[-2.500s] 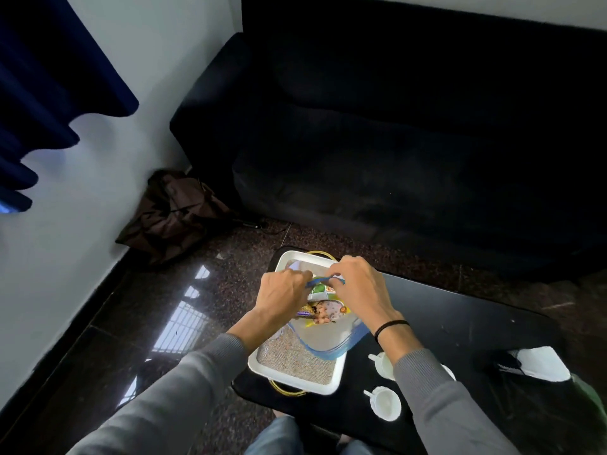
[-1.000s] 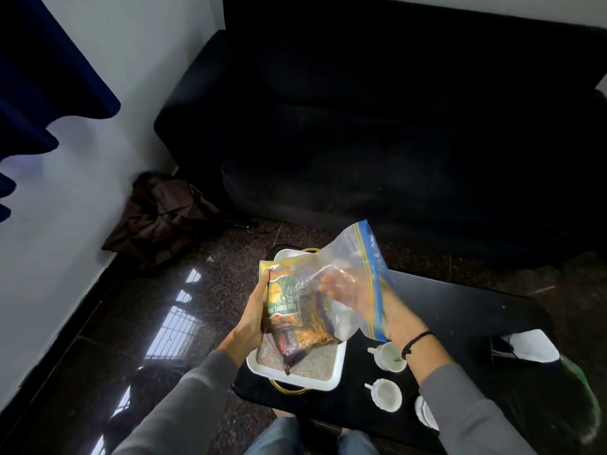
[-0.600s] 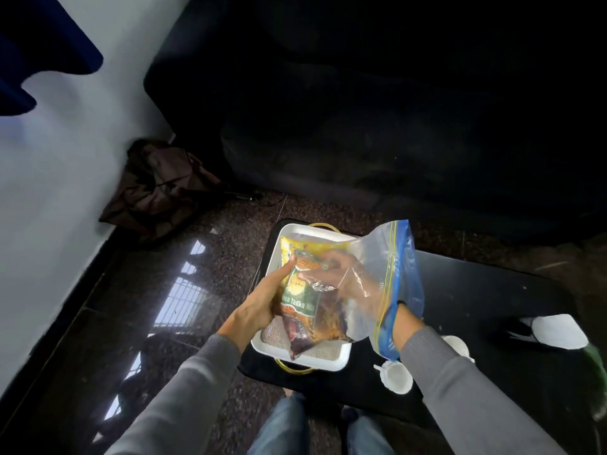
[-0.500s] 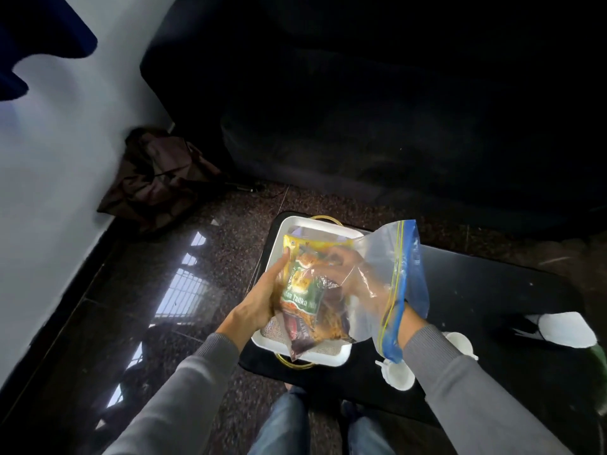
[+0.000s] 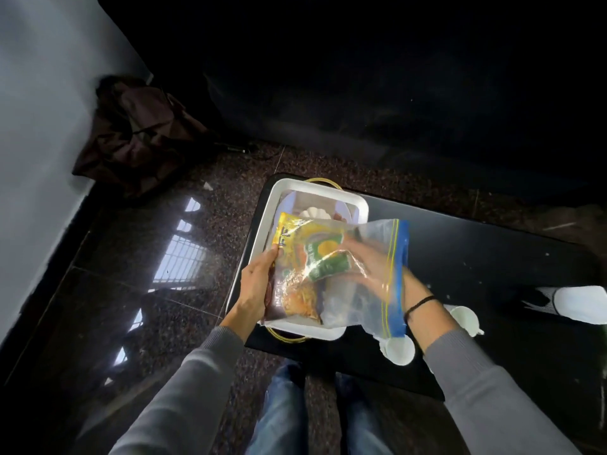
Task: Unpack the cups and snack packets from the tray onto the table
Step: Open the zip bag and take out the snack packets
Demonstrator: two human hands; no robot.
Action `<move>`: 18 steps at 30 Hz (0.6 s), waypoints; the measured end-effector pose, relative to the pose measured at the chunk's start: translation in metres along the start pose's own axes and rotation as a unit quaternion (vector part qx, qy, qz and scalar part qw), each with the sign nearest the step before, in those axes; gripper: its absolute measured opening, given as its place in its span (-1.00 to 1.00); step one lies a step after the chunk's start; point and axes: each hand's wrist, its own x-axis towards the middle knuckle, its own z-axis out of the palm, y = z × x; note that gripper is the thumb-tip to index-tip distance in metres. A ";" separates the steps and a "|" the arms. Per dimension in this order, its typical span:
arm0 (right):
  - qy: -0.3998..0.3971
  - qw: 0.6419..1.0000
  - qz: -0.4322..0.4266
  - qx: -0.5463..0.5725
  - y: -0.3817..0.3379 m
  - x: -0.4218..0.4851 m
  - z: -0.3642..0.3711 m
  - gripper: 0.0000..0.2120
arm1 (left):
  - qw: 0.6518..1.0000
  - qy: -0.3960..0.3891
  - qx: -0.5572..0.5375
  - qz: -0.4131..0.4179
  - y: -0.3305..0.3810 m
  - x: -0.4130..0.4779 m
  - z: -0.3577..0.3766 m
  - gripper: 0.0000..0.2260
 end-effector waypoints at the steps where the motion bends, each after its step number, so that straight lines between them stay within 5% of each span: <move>1: 0.021 1.000 0.009 0.009 0.001 0.002 -0.009 -0.77 | 1.000 0.014 -0.001 -0.003 -0.003 -0.001 0.000 -0.79; 8: 0.190 0.982 0.002 -0.002 0.011 0.003 -0.059 -0.81 | 0.997 0.072 0.020 -0.024 -0.020 0.001 -0.021 -0.82; 14: 0.273 0.959 -0.078 -0.020 0.009 0.008 -0.077 -0.78 | 0.996 0.033 0.035 -0.076 -0.025 0.007 -0.037 -0.37; 18: 0.323 0.919 -0.201 -0.101 0.002 0.007 -0.079 -0.77 | 0.994 0.032 0.060 -0.082 -0.024 0.011 -0.038 -0.37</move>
